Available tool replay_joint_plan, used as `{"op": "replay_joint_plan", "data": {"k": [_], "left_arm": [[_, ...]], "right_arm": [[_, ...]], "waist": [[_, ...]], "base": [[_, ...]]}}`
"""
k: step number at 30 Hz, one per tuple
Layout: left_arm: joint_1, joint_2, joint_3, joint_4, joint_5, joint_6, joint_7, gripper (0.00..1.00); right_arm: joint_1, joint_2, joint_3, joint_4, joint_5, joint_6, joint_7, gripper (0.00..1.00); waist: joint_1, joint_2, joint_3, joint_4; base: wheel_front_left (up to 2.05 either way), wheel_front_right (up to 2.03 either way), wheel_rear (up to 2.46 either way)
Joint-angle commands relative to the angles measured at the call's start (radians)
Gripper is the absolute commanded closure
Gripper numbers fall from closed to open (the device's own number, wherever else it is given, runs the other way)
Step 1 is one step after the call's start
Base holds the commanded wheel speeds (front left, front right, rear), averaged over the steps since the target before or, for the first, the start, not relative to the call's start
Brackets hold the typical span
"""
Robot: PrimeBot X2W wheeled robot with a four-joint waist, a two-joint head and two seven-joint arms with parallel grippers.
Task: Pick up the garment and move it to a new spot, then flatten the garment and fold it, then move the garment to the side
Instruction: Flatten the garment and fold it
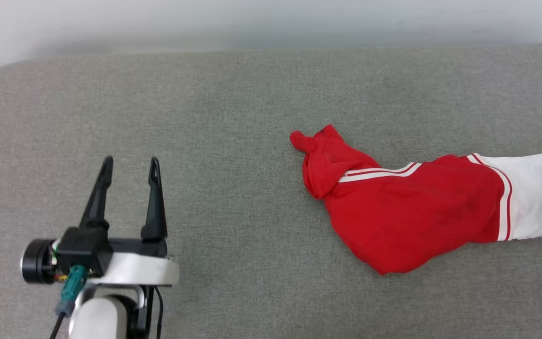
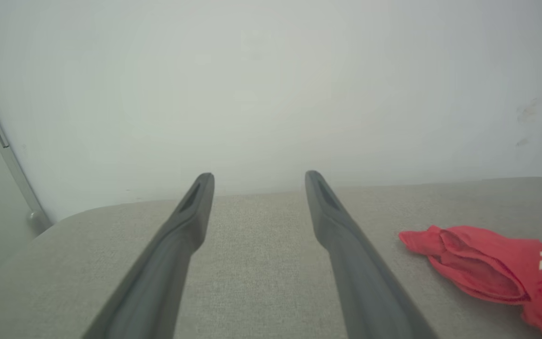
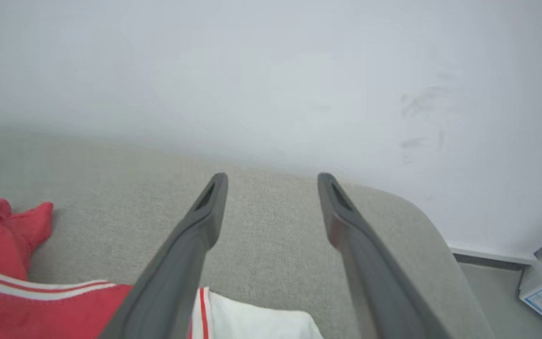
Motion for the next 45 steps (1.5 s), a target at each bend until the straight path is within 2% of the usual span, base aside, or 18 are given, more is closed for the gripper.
{"op": "replay_joint_plan", "data": {"k": [1, 5, 8, 13, 16, 19, 29, 35, 41, 45], "left_arm": [[-0.018, 0.007, 0.003, 0.003, 0.005, -0.008, -0.003, 0.0], [-0.09, 0.033, -0.012, 0.015, 0.021, -0.043, -0.003, 0.0], [-0.164, 0.06, -0.037, 0.039, 0.021, -0.07, -0.003, 0.0], [-0.329, 0.111, -0.116, 0.101, 0.0, -0.1, 0.025, 0.0], [-0.441, 0.137, -0.186, 0.119, -0.038, -0.106, 0.102, 0.0], [-0.562, 0.173, -0.299, 0.119, -0.121, -0.106, 0.208, 0.0], [-0.942, 0.326, -0.73, 0.108, -0.564, -0.106, 0.687, 0.0], [-1.108, 0.376, -0.974, 0.114, -0.771, -0.107, 0.957, 0.0], [-1.208, 0.389, -1.178, 0.143, -0.92, -0.107, 1.112, 0.0], [-1.214, 0.387, -1.25, 0.179, -0.962, -0.107, 1.16, 0.0]], "right_arm": [[0.027, 0.022, -0.037, -0.03, -0.032, 0.0, -0.003, 0.0], [0.156, 0.159, -0.272, -0.222, -0.222, 0.0, -0.003, 0.0], [0.254, 0.263, -0.382, -0.358, -0.327, 0.0, -0.004, 0.0], [0.368, 0.378, -0.47, -0.527, -0.44, 0.0, -0.004, 0.0], [0.411, 0.425, -0.503, -0.592, -0.468, 0.0, -0.004, 0.0], [0.433, 0.467, -0.527, -0.647, -0.482, 0.0, -0.004, 0.0], [0.41, 0.502, -0.498, -0.687, -0.522, 0.0, -0.004, 0.0], [0.373, 0.497, -0.469, -0.688, -0.533, 0.0, -0.004, 0.0], [0.336, 0.505, -0.445, -0.682, -0.534, 0.0, -0.004, 0.0], [0.319, 0.515, -0.431, -0.674, -0.538, 0.0, -0.004, 0.0]], "waist": [[0.0, 0.0, -0.004, -0.001], [0.0, 0.0, -0.013, -0.001], [0.0, 0.0, -0.015, -0.001], [0.0, 0.0, -0.009, -0.005], [0.0, 0.0, 0.006, -0.01], [0.0, 0.0, 0.031, -0.023], [0.0, 0.0, 0.139, -0.08], [0.0, 0.0, 0.206, -0.121], [0.0, 0.0, 0.267, -0.159], [0.0, 0.0, 0.3, -0.18]], "base": [[0.0, 0.0, 0.0], [0.0, 0.0, 0.0], [0.0, 0.0, 0.0], [0.0, 0.0, 0.0], [0.0, 0.0, 0.0], [0.0, 0.0, 0.0], [0.0, 0.0, 0.0], [0.0, 0.0, 0.0], [0.0, 0.0, 0.0], [0.0, 0.0, 0.0]]}}
